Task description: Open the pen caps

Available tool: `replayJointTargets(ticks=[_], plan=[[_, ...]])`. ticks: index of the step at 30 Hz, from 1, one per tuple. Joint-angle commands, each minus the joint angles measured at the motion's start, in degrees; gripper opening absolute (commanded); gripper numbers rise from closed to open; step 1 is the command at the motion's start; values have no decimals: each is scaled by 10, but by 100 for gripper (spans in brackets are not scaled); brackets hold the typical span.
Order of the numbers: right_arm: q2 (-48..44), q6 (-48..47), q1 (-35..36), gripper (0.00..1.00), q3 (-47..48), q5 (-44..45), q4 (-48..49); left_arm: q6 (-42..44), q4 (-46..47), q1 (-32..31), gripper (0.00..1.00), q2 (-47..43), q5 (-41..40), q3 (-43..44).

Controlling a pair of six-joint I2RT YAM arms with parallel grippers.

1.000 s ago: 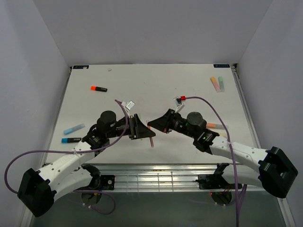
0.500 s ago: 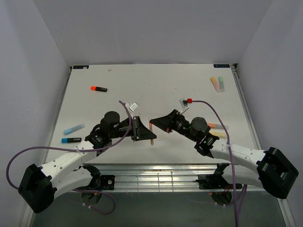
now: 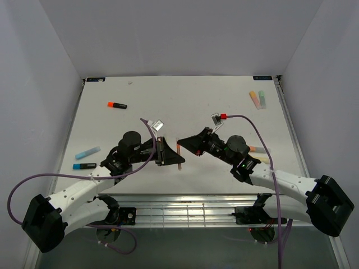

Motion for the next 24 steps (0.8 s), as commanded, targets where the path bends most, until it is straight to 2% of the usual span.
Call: replayJointTargets(ticks=[1, 7, 14, 18, 20, 21, 22, 24], plan=[[-26, -78, -26, 8, 58, 37, 6, 19, -54, -5, 0, -12, 30, 0], [-10, -39, -74, 8, 74, 5, 62, 37, -18, -5, 0, -24, 80, -23], [23, 73, -143, 8, 84, -62, 109, 60, -28, -4, 0, -53, 90, -25], [49, 149, -161, 8, 71, -95, 192, 66, -24, -4, 0, -33, 99, -30], [67, 133, -162, 8, 100, -127, 150, 73, -34, -4, 0, -33, 80, -25], [75, 114, -161, 8, 126, -170, 35, 76, -50, -4, 0, -35, 72, -20], [82, 56, -156, 14, 184, -189, -30, 79, -58, -3, 0, -34, 65, -14], [87, 9, -140, 36, 210, -204, -142, 88, -96, -4, 0, -33, 37, 11]])
